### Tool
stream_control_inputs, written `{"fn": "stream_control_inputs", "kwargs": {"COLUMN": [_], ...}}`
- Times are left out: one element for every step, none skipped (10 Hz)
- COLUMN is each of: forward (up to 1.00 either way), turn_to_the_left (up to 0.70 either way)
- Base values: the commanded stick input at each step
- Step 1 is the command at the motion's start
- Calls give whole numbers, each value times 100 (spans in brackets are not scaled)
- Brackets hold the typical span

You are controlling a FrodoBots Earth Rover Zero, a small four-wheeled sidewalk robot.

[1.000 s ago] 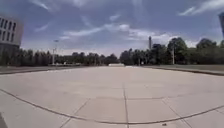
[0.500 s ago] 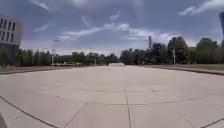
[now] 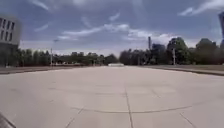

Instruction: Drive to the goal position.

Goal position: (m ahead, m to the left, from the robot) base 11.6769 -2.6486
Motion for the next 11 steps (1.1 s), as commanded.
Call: {"fn": "stream_control_inputs", "kwargs": {"forward": [56,56,56,56,56,56,56,56,56,56,56], "turn_to_the_left": [0,0,0,0,0,0,0,0,0,0,0]}}
